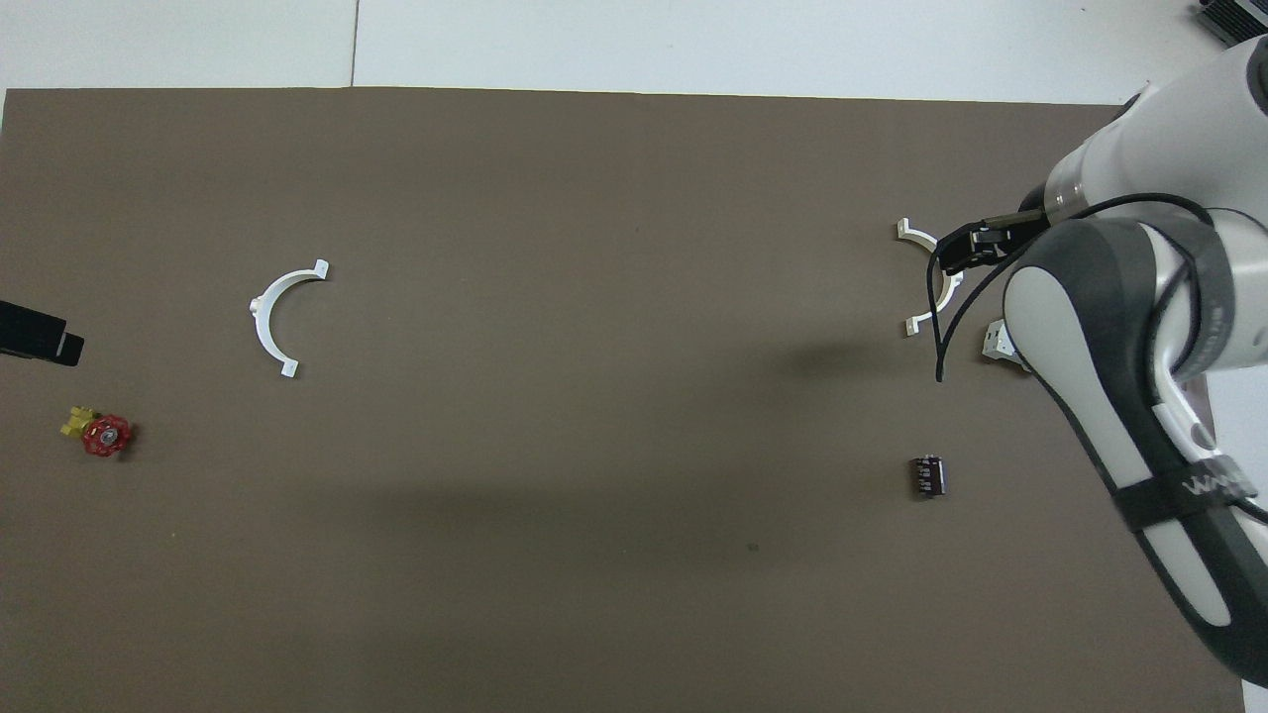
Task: Assemble drain pipe with both arms
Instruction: 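Reach the right gripper to the nearer white clamp half and grasp it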
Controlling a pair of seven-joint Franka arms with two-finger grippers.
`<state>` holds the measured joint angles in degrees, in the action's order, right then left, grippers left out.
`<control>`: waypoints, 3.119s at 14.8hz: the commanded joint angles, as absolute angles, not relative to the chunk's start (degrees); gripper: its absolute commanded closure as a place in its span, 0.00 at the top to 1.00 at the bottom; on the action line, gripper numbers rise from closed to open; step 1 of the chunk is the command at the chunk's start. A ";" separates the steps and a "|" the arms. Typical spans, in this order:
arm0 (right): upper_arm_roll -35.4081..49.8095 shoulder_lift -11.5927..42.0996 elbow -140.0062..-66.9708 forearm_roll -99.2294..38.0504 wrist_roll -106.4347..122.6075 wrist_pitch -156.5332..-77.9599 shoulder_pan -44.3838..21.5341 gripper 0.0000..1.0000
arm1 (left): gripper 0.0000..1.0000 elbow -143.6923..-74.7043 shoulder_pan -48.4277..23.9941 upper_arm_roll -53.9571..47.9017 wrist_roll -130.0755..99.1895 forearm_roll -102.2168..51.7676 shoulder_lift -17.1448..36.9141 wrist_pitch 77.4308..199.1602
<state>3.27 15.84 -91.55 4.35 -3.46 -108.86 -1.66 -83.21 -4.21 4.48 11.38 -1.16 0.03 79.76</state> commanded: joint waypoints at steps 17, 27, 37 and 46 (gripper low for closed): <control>3.60 26.72 -101.95 5.98 -13.97 -135.09 3.25 0.72 | 1.00 -84.99 -3.69 3.87 11.07 -0.26 -1.67 79.54; 3.60 26.81 -105.03 5.98 -13.97 -138.52 4.75 0.61 | 1.00 -84.99 -3.60 3.87 10.99 -0.26 -1.67 79.54; 3.60 26.10 -106.79 5.19 -17.92 -137.64 3.61 0.31 | 1.00 -84.99 -3.69 3.87 11.07 -0.26 -1.67 79.54; 3.69 25.06 -105.91 5.19 -20.20 -133.61 0.80 0.00 | 1.00 -84.99 -3.60 3.87 10.99 -0.26 -1.67 79.54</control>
<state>3.18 26.41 -104.79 4.92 -16.94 -135.93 2.59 -83.22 -4.21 4.47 11.38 -1.15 0.03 79.76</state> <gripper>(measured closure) 0.797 0.000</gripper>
